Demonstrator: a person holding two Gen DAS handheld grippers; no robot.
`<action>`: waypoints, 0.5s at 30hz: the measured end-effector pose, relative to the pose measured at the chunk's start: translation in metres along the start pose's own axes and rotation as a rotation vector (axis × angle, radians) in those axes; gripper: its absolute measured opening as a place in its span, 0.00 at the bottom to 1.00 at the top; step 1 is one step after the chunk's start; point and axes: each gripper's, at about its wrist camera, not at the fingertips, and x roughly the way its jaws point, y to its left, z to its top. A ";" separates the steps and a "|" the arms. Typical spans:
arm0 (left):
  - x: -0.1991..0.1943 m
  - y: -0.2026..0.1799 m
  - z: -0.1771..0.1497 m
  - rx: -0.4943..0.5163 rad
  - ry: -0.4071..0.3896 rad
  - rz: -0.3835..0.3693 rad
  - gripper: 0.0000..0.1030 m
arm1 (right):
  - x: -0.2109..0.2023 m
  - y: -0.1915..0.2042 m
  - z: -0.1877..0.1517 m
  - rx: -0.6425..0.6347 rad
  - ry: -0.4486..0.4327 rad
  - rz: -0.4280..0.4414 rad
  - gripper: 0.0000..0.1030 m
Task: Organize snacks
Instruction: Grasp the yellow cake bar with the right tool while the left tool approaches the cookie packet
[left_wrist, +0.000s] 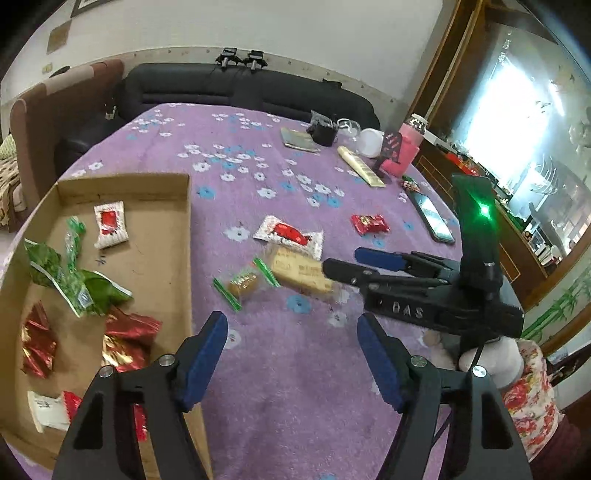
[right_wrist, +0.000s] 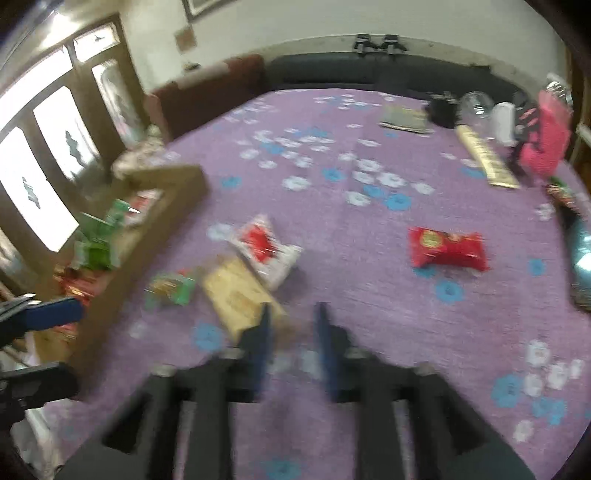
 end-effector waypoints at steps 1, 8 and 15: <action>0.002 0.001 0.002 0.006 0.006 0.010 0.74 | 0.001 0.005 0.001 -0.020 -0.018 -0.001 0.60; 0.030 -0.004 0.025 0.177 0.083 0.090 0.74 | 0.032 0.036 0.004 -0.125 0.048 -0.051 0.44; 0.065 -0.017 0.039 0.315 0.179 0.093 0.68 | 0.025 0.028 -0.002 -0.129 0.066 -0.117 0.31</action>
